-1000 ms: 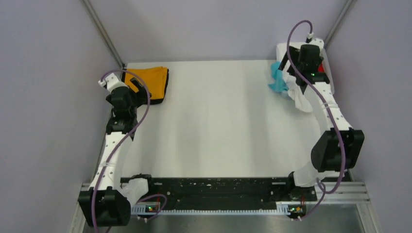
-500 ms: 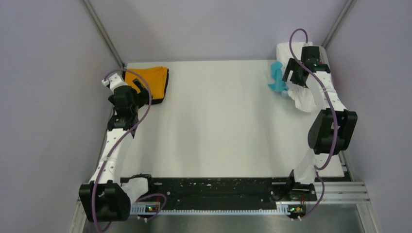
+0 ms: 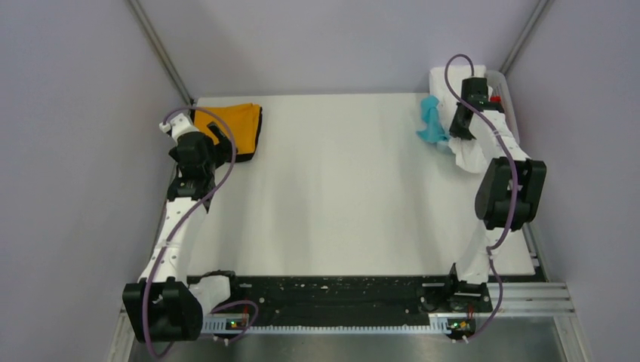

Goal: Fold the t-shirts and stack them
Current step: Grab crumpled tshirt from bin with the right arm

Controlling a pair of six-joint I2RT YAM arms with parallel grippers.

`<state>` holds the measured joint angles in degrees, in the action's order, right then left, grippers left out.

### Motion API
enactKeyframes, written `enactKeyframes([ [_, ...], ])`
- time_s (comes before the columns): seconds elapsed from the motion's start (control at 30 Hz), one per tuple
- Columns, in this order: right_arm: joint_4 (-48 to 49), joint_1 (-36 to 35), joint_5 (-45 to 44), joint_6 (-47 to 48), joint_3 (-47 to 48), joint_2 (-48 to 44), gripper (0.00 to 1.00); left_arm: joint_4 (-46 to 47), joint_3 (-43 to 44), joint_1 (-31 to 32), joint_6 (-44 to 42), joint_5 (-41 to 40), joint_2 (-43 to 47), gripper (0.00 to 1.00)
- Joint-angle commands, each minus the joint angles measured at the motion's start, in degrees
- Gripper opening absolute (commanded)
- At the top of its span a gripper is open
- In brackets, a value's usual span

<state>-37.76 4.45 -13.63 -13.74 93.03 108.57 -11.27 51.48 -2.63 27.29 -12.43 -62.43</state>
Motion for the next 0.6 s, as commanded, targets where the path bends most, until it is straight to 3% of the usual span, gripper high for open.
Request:
enactKeyframes([
  [0.0,2.97,0.03,-3.8,-1.07,1.06,-6.0,0.17,1.73,1.89,-0.26,0.15,1.49,0.11,0.99],
  [0.1,4.38,0.03,-4.01,-0.38,0.92,-9.11,0.16,1.87,1.87,-0.2,0.69,2.61,-0.44,0.99],
  [0.23,5.78,-0.01,-4.23,-0.14,1.66,-12.44,0.06,1.86,1.87,-0.18,1.01,2.85,-0.67,0.99],
  [0.57,15.2,-0.05,-4.13,1.81,11.59,-17.69,0.04,2.65,1.69,-0.25,0.16,3.33,0.63,0.99],
])
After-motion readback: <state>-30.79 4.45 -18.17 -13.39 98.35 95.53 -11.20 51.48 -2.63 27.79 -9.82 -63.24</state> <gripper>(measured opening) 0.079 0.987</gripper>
